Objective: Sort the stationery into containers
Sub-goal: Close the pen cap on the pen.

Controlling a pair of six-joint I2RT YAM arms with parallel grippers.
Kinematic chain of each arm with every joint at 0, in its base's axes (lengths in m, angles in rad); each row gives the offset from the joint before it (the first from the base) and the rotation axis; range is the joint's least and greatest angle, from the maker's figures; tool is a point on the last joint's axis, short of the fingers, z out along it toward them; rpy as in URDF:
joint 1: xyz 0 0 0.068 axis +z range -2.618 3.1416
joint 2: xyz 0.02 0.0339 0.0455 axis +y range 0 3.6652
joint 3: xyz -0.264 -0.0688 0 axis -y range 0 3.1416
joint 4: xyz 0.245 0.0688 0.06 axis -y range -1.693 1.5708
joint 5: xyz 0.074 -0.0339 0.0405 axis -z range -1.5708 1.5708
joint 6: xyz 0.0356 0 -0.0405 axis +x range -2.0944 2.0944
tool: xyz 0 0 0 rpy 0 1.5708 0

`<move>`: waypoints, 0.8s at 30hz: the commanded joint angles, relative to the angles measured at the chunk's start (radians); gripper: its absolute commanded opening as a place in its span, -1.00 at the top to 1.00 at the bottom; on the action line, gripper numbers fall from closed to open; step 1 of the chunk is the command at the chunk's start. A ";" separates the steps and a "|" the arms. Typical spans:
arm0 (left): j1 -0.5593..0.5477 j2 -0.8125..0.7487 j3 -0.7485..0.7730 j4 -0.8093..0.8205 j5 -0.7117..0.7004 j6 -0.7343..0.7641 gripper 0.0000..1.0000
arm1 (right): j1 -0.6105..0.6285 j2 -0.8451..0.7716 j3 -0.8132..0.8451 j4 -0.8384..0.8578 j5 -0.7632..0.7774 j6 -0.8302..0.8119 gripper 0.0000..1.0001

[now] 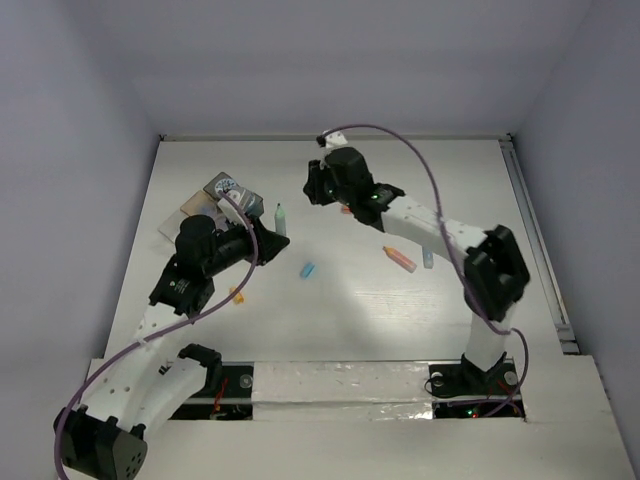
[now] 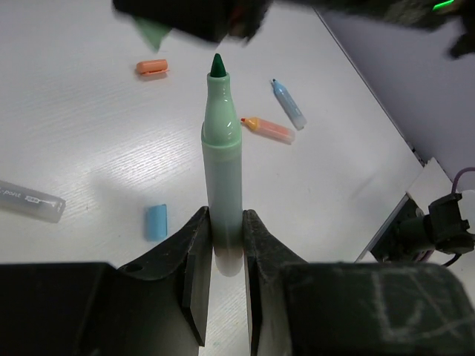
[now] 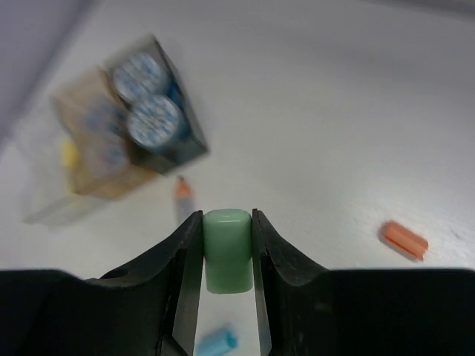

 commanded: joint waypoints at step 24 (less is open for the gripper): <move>0.024 0.018 0.021 0.021 -0.079 0.005 1.00 | 0.161 -0.195 -0.092 0.488 -0.031 0.246 0.84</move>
